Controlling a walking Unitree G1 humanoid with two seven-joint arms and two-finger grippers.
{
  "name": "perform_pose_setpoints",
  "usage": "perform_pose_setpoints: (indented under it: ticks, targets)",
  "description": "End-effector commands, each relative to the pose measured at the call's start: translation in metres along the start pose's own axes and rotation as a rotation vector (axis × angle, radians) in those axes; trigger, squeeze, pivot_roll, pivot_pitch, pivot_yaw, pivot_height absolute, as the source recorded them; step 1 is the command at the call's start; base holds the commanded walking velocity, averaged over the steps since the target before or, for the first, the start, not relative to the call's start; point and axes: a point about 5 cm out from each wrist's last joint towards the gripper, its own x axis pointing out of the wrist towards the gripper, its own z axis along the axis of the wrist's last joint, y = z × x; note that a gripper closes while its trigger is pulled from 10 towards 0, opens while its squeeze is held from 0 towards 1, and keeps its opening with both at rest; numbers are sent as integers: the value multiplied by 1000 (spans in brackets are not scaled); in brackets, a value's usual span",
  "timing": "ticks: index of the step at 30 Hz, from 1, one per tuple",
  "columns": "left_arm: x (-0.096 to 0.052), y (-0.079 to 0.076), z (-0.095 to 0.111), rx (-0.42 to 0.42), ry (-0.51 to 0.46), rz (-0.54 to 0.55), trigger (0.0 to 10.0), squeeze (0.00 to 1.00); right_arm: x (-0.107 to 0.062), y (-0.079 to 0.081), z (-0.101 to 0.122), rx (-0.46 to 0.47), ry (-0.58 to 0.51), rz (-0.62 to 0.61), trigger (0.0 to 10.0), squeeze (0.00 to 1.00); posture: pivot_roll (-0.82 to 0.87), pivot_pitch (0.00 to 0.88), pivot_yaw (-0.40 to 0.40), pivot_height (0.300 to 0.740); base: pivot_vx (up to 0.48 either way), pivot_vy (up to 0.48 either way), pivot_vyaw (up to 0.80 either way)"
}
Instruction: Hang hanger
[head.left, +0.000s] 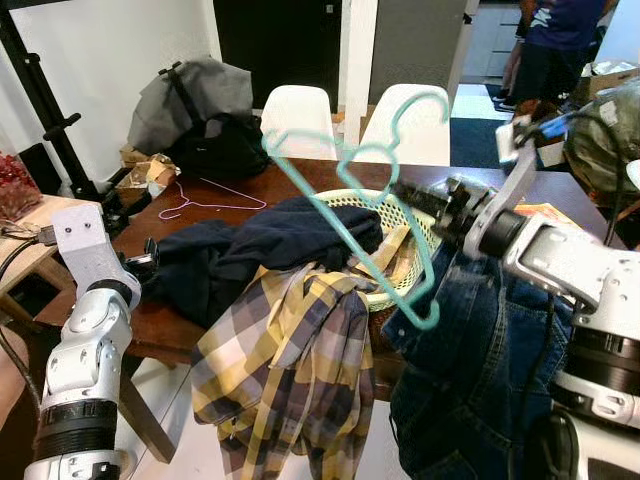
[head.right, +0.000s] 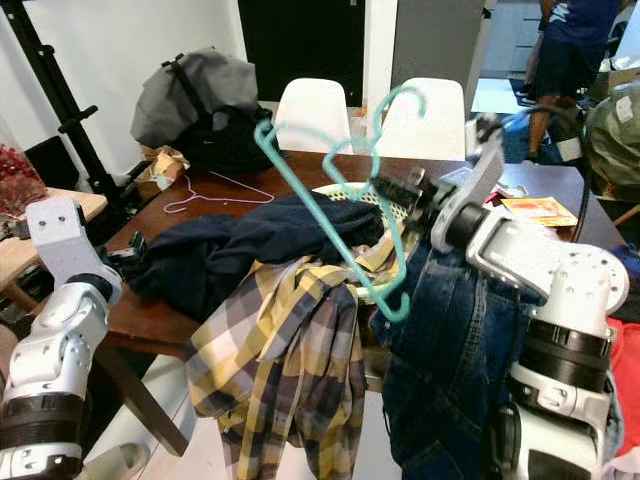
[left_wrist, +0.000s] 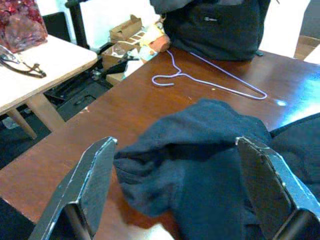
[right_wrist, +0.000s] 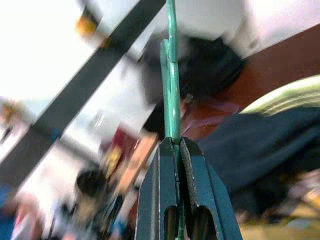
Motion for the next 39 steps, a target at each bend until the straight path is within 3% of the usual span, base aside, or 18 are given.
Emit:
perform_pose_setpoints:
  ticks: [1, 3, 4, 7, 9, 11, 12, 15, 16, 18, 22, 24, 28, 39]
  targets:
    - [-2, 0, -3, 10, 12, -2, 10000, 0, -4, -11, 24, 76, -157, -91, 10000, 0, -134, 0, -4, 740, 0, 0, 0]
    - [-3, -1, -4, 15, 13, -8, 10000, 0, -9, -14, 40, 127, -242, -103, 10000, 0, -134, 0, -4, 740, 0, 0, 0]
    - [-3, -7, -3, 33, 2, -49, 10000, 0, -11, 1, 47, 113, -255, 0, 10000, 0, -135, 0, -3, 740, 0, 0, 0]
    - [-4, -12, -2, 47, -7, -80, 10000, 0, -12, 12, 50, 97, -255, 74, 10000, 0, -135, 0, -3, 740, 0, 0, 0]
    - [-10, -50, 7, 74, -79, -324, 10000, 0, -17, 45, 56, 44, -259, 293, 10000, 0, -139, 0, -3, 740, 0, 0, 0]
    - [-21, -93, 13, 59, -122, -618, 10000, 0, -20, 66, 58, 15, -263, 408, 10000, 0, -141, 0, -4, 740, 0, 0, 0]
    - [-21, -93, 13, 59, -122, -618, 10000, 0, -20, 66, 58, 15, -263, 408, 10000, 0, -141, 0, -4, 740, 0, 0, 0]
    - [-38, -131, 13, 83, -119, -927, 10000, 0, -17, 83, 56, 16, -250, 488, 10000, 0, -144, 0, -4, 740, 0, 0, 0]
    - [-38, -131, 13, 83, -119, -927, 10000, 0, -17, 83, 56, 16, -250, 488, 10000, 0, -144, 0, -4, 740, 0, 0, 0]
    - [-49, -152, 14, 182, -151, -1117, 10000, 0, -15, 95, 51, 10, -221, 546, 10000, 0, -148, 0, -3, 740, 0, 0, 0]
    - [-55, -166, 18, 246, -201, -1237, 10000, 0, -15, 104, 45, -5, -190, 601, 10000, 0, -155, 0, -6, 740, 0, 0, 0]
    - [-55, -166, 18, 246, -201, -1237, 10000, 0, -15, 104, 45, -5, -190, 601, 10000, 0, -155, 0, -6, 740, 0, 0, 0]
    - [-60, -181, 28, 272, -276, -1370, 10000, 0, -16, 115, 35, -19, -164, 654, 10000, 0, -166, 0, -6, 740, 0, 0, 0]
    - [-61, -198, 27, 312, -302, -1496, 10000, 0, -19, 126, 25, -33, -121, 733, 10000, 0, -194, 0, 1, 740, 0, 0, 0]
